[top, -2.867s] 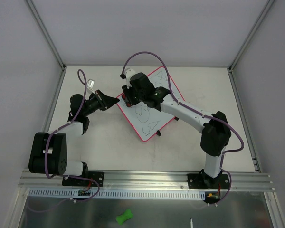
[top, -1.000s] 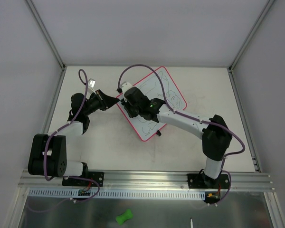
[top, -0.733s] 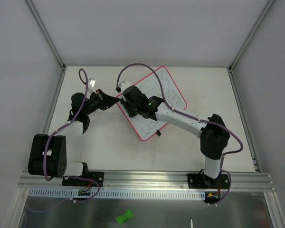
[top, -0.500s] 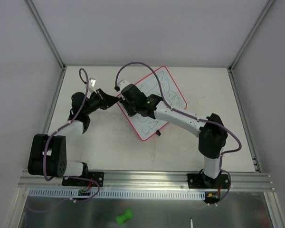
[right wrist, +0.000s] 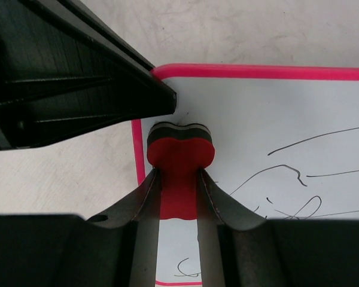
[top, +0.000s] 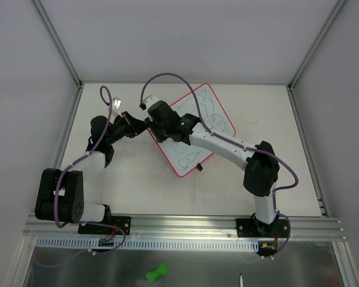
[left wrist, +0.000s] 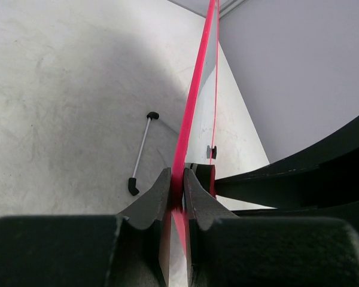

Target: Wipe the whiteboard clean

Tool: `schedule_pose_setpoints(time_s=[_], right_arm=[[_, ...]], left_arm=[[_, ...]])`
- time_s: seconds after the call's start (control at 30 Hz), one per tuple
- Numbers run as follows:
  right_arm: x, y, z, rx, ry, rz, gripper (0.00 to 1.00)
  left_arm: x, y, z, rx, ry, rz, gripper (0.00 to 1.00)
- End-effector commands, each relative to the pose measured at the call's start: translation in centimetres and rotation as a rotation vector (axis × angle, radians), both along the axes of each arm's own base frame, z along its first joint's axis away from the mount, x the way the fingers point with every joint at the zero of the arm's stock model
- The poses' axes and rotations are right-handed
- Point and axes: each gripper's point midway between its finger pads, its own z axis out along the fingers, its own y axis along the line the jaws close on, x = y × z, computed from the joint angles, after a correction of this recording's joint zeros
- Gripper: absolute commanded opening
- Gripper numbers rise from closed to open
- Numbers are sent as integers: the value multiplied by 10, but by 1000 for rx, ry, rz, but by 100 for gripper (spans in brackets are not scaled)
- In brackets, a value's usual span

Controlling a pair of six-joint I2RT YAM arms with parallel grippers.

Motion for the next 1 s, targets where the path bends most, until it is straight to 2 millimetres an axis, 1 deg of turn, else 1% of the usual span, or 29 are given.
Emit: schedule_pose_setpoints(time_s=[0.0,0.03,0.07,0.13,0.23,0.27,0.33,0.37,0.57,0.63,0.67,0.73,0.83,0.87,0.93,0.97], right_arm=[[20,7,-3,17,-9,-24,0],[25,7,-2,15,-20,-37,0],[29,3,-3,3,-20,-51,0],[38,-4,0,-2,-28,-81,0],[46,-13,0,2,-19,-112,0],[54,-21,1,10,-15,-136,0],[59,-27,2,21,-5,-149,0],[65,-33,2,21,-2,-163,0],[80,-50,1,14,-8,-204,0],[80,-51,-1,10,-1,-201,0],[76,-46,-1,19,8,-176,0],[73,-47,-2,11,5,-167,1],[63,-38,-2,8,-14,-130,0],[54,-34,-3,10,-21,-107,0],[44,-30,-5,11,-32,-82,0],[38,-21,-2,35,-53,-55,0]], left_arm=[[-19,-28,30,0,-115,-147,0],[-19,-28,31,-1,-118,-145,0],[-18,-28,31,0,-121,-145,0],[-19,-29,31,2,-119,-145,0],[-18,-29,30,4,-118,-146,0],[-19,-29,30,4,-117,-146,0],[-19,-29,31,5,-123,-146,0],[-19,-29,31,6,-122,-147,0],[-19,-29,31,8,-125,-146,0],[-19,-29,31,9,-124,-144,0],[-18,-29,31,9,-126,-144,0],[-18,-29,30,11,-122,-145,0],[-18,-29,29,11,-121,-143,0],[-18,-29,30,11,-122,-143,0],[-18,-29,29,13,-121,-142,0],[-18,-29,30,13,-123,-142,0]])
